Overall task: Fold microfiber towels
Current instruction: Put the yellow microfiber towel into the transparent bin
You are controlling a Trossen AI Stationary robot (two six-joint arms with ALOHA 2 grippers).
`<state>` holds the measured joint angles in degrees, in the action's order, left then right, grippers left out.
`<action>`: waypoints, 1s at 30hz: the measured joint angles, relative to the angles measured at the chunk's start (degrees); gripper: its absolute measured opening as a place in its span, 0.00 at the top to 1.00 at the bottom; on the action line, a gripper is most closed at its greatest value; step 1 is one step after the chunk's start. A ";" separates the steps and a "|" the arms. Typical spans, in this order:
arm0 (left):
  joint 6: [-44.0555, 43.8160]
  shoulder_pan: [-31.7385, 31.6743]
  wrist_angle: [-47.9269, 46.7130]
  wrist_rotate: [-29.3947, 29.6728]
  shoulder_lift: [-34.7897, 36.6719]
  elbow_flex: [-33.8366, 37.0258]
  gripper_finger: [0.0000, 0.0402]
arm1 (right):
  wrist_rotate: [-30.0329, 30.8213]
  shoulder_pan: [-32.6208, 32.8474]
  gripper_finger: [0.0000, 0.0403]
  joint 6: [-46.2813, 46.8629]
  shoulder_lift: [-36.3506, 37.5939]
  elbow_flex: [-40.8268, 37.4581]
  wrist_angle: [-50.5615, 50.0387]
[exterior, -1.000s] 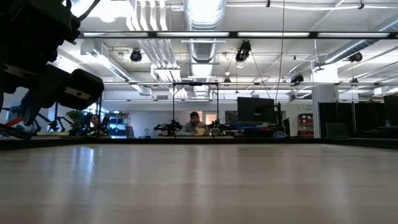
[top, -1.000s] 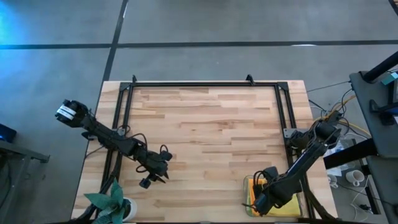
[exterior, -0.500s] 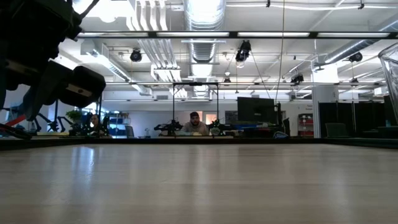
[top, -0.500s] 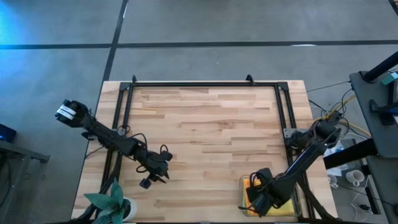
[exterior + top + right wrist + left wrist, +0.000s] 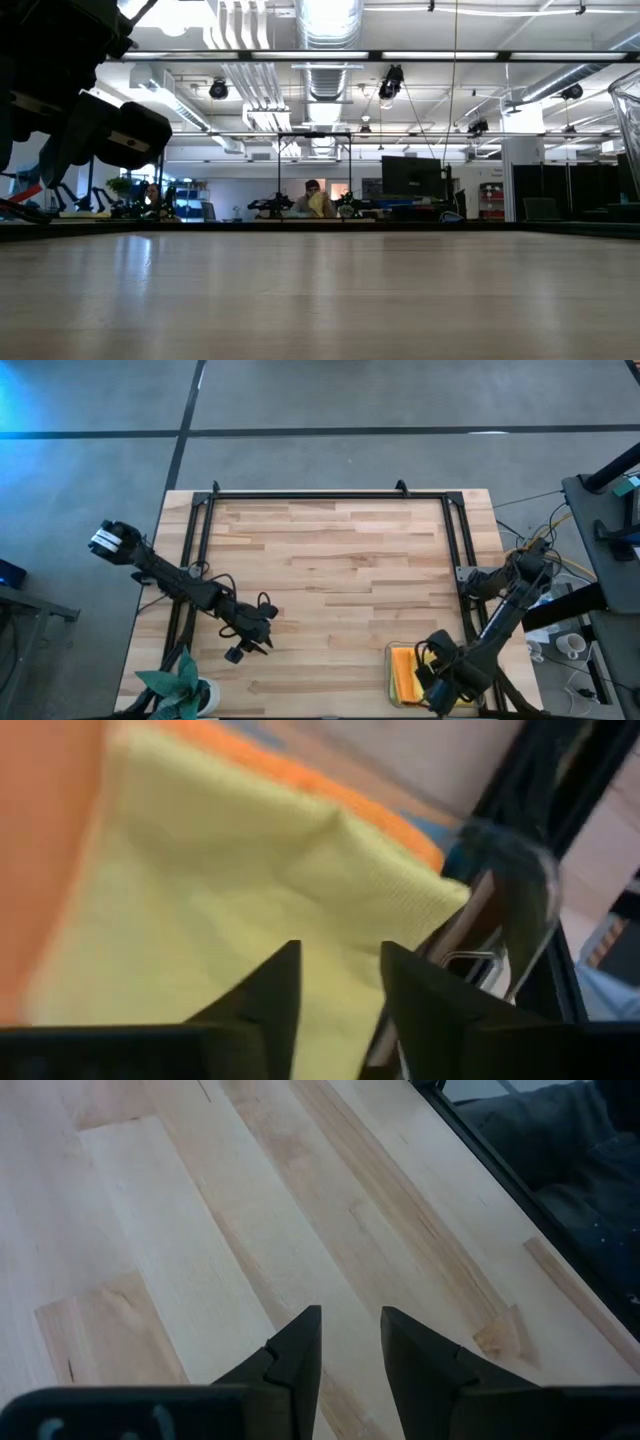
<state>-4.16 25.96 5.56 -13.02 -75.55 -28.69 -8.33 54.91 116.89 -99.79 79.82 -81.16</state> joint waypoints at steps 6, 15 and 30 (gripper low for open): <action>-0.03 0.00 0.00 0.00 0.07 0.00 0.77 | -0.12 2.54 0.94 2.35 0.27 -3.02 -0.42; 0.04 0.00 0.22 2.97 0.07 -0.74 0.77 | -2.33 2.36 0.98 3.81 0.40 -12.02 1.31; 0.00 0.00 -0.04 2.99 0.07 -0.72 0.77 | -6.82 1.68 0.98 3.57 2.81 -5.61 5.15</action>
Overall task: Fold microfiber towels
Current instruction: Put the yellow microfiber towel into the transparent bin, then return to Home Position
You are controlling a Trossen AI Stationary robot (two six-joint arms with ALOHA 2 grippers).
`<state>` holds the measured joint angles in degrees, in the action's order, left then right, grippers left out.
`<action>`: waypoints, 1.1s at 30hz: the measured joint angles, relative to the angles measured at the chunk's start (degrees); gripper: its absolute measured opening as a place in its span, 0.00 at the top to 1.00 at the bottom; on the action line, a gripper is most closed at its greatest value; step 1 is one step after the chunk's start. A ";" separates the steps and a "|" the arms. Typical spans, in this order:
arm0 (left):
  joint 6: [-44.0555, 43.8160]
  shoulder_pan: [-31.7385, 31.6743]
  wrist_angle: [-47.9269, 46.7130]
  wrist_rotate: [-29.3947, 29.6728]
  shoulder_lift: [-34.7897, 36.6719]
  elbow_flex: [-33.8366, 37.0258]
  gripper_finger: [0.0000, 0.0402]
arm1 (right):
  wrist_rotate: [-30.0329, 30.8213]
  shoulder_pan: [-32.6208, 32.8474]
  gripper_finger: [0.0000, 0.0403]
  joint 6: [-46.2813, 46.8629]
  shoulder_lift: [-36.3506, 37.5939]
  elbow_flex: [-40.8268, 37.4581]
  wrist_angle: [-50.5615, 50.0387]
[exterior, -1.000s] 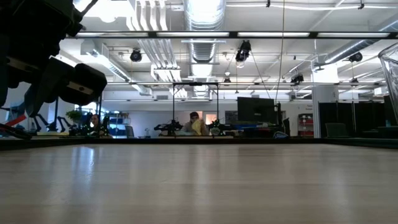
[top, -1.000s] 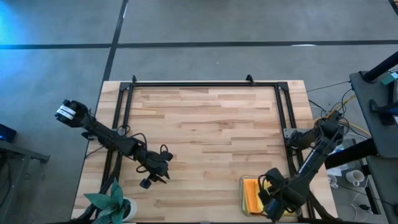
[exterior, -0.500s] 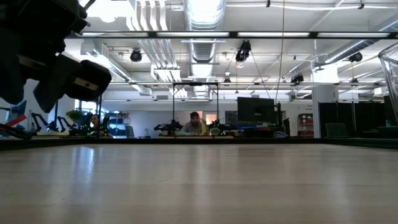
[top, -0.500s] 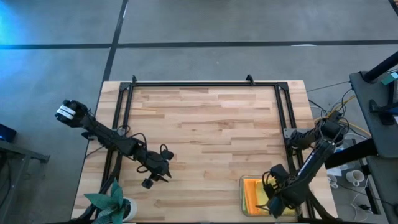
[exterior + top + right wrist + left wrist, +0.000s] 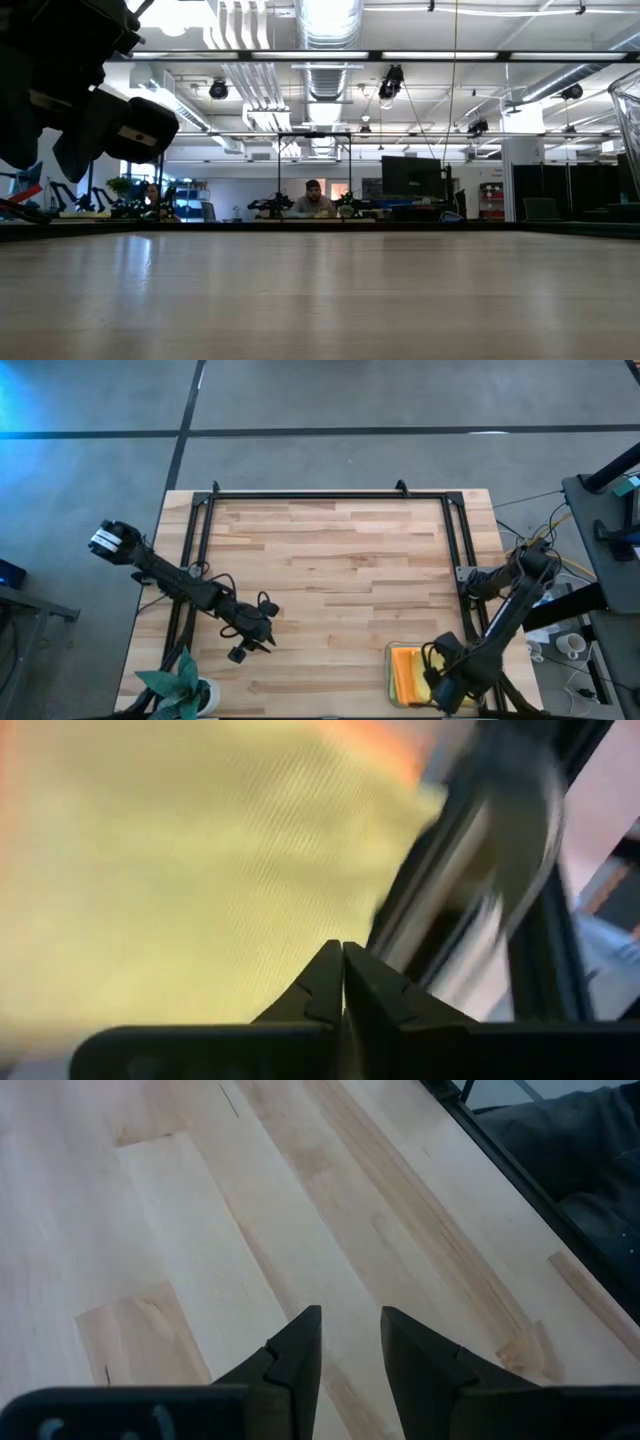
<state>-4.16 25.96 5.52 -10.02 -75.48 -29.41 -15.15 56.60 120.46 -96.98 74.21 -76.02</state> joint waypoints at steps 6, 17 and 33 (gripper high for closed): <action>0.02 0.00 0.00 0.00 0.02 0.09 0.77 | -4.45 0.01 0.98 -1.04 0.89 7.78 0.57; -0.92 0.00 -0.54 -0.03 0.38 0.52 0.77 | -12.34 1.42 0.98 -3.93 -0.67 -2.10 12.72; 12.37 -2.16 0.14 2.02 28.20 1.81 0.77 | -12.21 1.67 0.98 -5.47 3.74 -4.62 14.40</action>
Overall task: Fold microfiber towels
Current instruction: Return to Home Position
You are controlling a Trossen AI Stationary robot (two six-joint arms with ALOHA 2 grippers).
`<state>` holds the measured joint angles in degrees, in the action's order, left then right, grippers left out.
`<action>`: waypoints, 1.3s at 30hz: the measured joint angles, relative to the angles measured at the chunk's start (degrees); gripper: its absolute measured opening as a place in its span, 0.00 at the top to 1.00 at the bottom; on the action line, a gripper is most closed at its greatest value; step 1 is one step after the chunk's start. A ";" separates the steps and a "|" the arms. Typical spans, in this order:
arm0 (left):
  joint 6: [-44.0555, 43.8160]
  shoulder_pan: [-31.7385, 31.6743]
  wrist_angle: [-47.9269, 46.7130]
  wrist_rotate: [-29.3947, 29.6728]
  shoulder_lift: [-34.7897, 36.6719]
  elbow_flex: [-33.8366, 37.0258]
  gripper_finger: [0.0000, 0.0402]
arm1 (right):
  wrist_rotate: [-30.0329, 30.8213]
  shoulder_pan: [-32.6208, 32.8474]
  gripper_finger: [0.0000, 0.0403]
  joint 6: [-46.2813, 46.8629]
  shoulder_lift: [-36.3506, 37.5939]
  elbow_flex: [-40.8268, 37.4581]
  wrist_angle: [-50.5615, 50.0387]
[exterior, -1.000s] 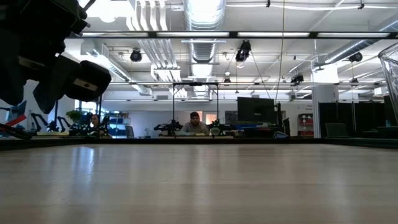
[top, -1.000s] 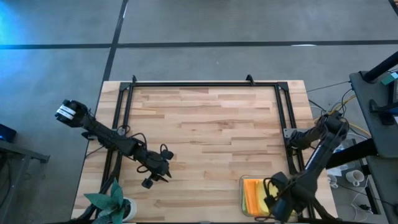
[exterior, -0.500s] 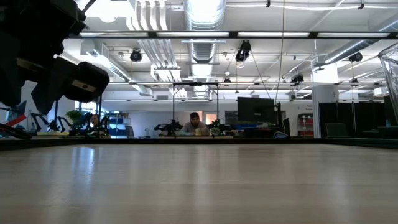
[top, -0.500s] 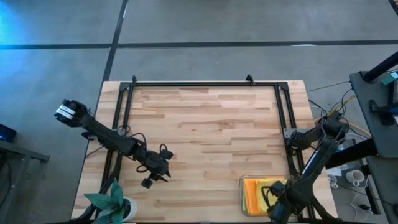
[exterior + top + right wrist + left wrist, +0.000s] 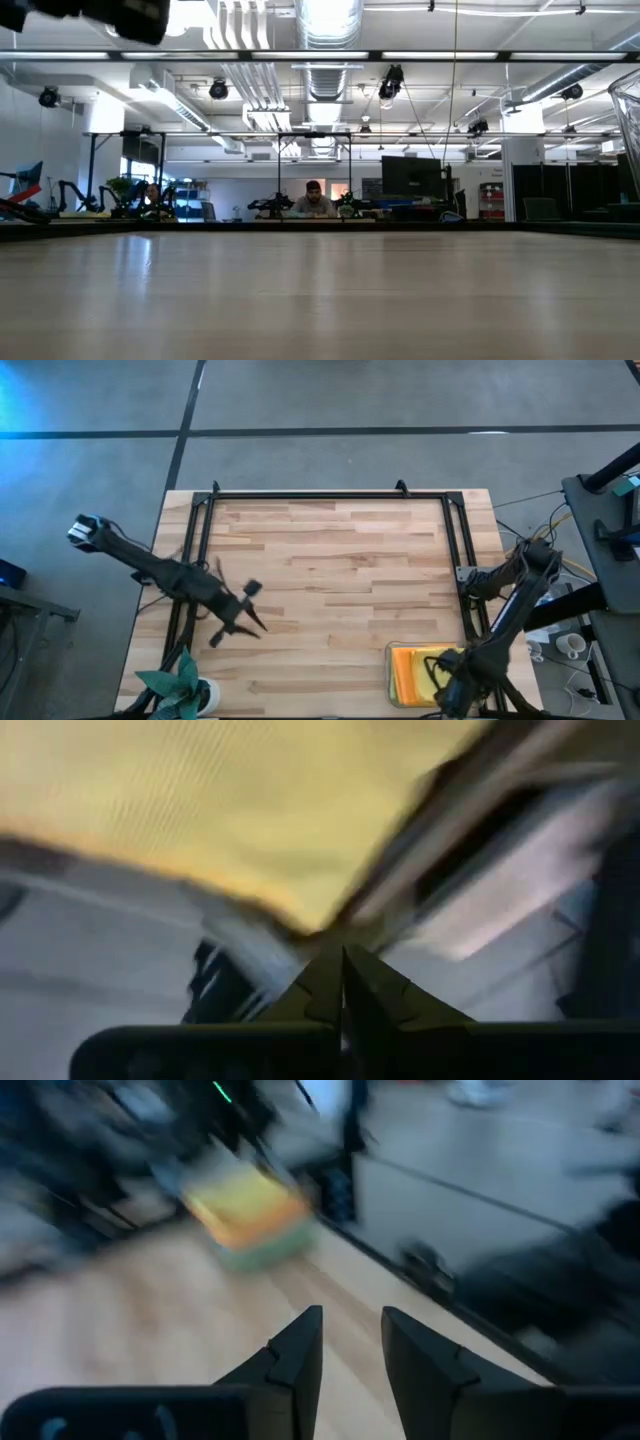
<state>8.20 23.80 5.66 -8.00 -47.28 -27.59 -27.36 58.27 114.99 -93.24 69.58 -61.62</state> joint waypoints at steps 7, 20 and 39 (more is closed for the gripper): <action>11.13 -2.33 3.39 19.70 13.92 0.18 0.77 | 36.46 -3.03 0.98 -4.44 4.31 9.03 -25.78; 4.96 -8.16 32.23 15.64 4.59 15.36 0.77 | 47.95 -42.04 0.98 -82.71 7.20 -3.49 25.97; -7.69 -34.37 47.32 7.48 -13.89 8.66 0.77 | 20.92 -67.74 0.98 -125.61 19.54 -22.75 75.03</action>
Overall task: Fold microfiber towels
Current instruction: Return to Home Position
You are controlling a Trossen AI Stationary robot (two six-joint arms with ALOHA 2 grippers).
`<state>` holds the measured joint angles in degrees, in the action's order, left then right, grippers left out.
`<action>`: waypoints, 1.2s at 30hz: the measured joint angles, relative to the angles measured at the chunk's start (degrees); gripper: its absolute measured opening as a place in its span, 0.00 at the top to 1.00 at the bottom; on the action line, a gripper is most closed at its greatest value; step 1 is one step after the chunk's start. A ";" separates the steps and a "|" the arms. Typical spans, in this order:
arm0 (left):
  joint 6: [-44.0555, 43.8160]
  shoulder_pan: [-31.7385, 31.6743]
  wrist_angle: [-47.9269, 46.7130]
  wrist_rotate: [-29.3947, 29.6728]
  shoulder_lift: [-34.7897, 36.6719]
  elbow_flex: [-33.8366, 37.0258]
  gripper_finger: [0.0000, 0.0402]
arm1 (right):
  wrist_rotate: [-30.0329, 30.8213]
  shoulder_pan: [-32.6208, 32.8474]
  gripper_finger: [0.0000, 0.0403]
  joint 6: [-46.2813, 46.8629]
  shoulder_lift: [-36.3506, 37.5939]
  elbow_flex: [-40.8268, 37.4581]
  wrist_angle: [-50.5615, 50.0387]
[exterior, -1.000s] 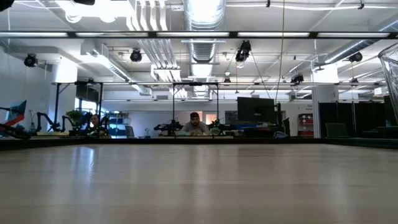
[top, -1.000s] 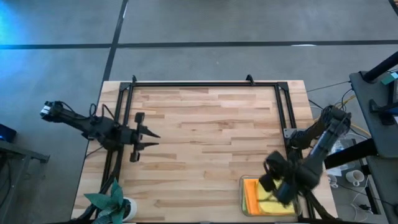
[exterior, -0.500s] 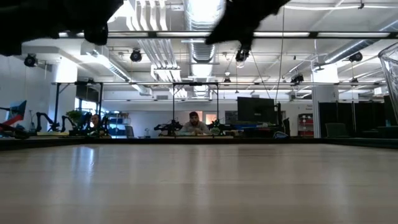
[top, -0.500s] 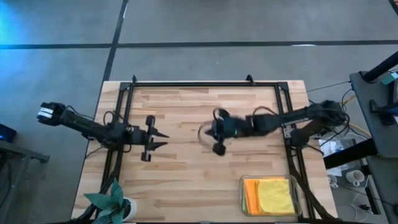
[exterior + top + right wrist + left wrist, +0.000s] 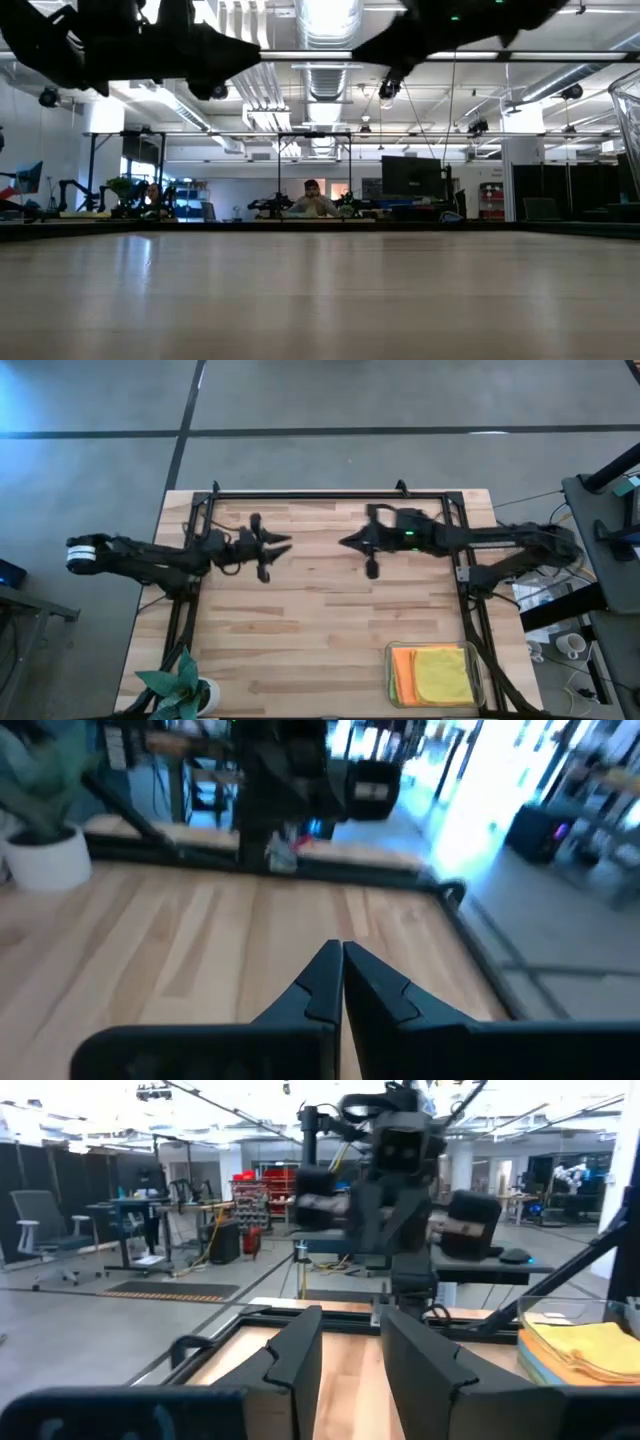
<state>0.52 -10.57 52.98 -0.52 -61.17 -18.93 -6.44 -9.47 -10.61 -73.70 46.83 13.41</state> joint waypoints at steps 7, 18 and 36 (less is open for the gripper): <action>0.98 -4.26 -12.69 -1.88 13.05 3.09 0.77 | 0.02 0.09 0.98 2.97 25.30 -16.37 0.72; -5.80 -3.78 -38.31 -0.89 38.28 9.74 0.77 | 0.51 0.11 0.98 9.75 52.59 -31.27 0.08; -6.35 5.20 -45.53 4.21 55.53 18.44 0.77 | -0.18 0.62 0.98 15.17 73.49 -36.18 -22.49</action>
<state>-5.83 -5.37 7.45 3.69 -5.64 -0.49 -6.62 -8.85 4.56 -0.21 10.65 -9.08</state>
